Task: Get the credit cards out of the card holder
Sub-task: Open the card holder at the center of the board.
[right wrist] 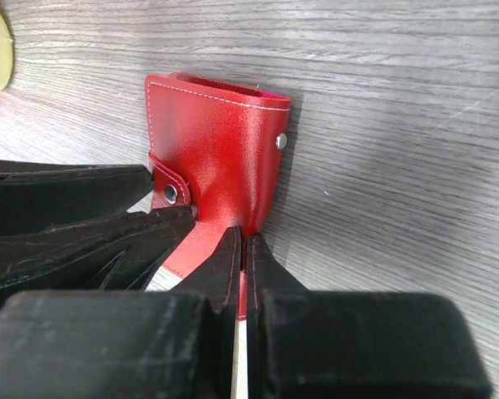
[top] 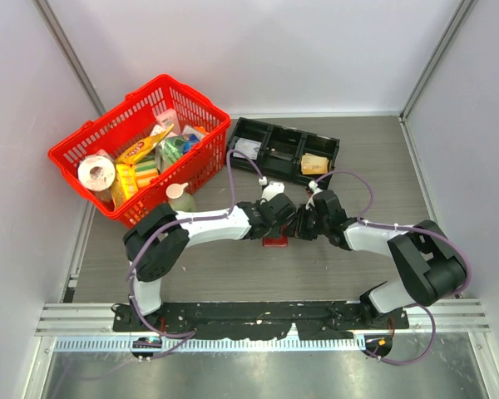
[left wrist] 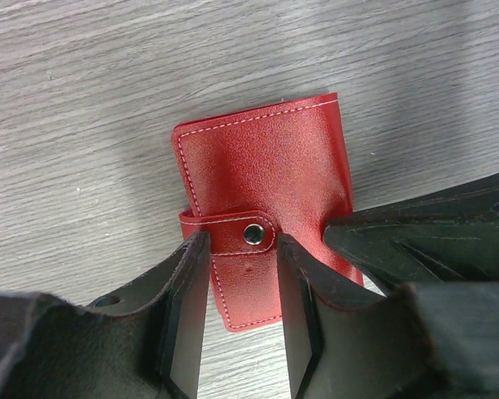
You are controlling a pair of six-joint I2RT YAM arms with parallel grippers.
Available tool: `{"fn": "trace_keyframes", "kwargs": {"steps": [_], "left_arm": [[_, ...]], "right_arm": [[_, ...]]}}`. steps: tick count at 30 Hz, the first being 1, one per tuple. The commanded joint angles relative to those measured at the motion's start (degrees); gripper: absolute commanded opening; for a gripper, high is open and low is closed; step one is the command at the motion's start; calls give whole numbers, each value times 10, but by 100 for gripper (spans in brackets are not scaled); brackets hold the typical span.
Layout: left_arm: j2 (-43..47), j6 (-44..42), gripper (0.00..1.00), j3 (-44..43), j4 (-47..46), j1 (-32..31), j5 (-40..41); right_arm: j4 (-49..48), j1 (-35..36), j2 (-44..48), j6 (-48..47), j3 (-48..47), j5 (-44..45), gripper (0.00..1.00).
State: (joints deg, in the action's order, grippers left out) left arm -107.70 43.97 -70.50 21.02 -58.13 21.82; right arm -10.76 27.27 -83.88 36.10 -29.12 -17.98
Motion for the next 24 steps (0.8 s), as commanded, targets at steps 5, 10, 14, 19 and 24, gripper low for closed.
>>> {"fn": "trace_keyframes", "kwargs": {"steps": [5,10,14,19,24], "left_arm": [[-50,-11,42,-36,48,-3,3],[-66,-6,35,-35,75,-4,-4],[-59,-16,16,-37,78,-2,-8],[-30,-18,1,-42,76,3,-16],[29,-5,0,3,33,32,-40]], "right_arm": [[7,11,-3,-4,21,21,1],[-2,11,-3,0,26,20,1],[-4,11,-3,-2,28,16,1],[-3,11,-1,-6,30,13,1],[4,11,2,-11,29,10,1]]}}
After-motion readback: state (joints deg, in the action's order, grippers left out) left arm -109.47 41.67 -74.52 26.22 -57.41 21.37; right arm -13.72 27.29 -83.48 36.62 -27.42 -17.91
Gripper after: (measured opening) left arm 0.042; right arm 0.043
